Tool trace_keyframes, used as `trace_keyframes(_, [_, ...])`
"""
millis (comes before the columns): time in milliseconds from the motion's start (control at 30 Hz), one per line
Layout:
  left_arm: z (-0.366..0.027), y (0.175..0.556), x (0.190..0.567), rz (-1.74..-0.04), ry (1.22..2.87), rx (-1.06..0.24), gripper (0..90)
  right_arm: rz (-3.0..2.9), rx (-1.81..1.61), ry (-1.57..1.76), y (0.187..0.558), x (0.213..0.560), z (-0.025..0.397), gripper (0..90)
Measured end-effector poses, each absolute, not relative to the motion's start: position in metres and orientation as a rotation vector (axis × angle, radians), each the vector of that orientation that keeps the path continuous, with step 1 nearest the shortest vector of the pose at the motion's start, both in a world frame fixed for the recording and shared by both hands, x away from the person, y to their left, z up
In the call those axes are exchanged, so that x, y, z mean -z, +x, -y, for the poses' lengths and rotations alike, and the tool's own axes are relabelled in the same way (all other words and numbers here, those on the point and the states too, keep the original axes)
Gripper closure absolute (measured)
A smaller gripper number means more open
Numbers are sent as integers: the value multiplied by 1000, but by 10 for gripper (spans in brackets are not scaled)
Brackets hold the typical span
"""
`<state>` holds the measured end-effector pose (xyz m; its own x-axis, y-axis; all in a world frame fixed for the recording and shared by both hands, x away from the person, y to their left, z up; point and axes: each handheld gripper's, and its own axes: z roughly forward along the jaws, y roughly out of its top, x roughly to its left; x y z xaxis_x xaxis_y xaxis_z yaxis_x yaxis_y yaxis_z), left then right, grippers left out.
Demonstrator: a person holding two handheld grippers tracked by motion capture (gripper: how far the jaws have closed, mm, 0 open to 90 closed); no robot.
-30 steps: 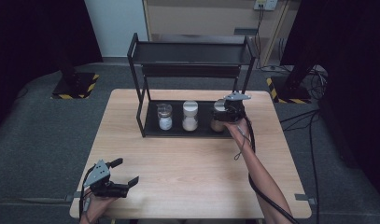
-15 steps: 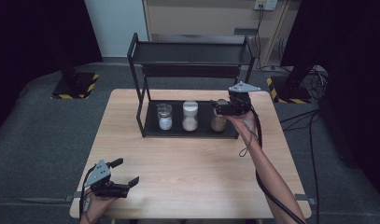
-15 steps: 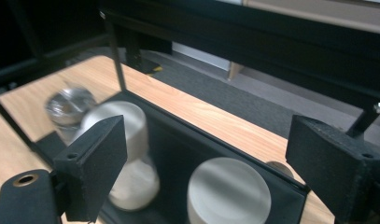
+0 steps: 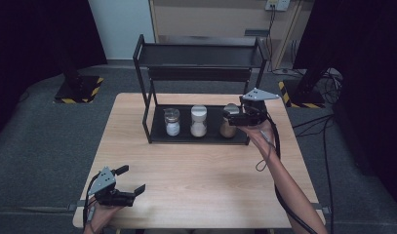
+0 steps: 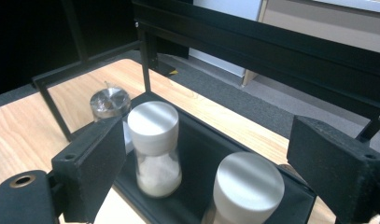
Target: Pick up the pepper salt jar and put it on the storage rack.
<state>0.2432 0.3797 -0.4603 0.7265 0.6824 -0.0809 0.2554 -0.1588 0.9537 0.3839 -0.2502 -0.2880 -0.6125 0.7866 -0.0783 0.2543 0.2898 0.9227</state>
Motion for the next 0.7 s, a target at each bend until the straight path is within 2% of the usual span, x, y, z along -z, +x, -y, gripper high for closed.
trace_keyframes(700, [-380, 244, 461, -739, 1729, -436, 10, -2027, -1384, 851, 315, 309, 284, 114])
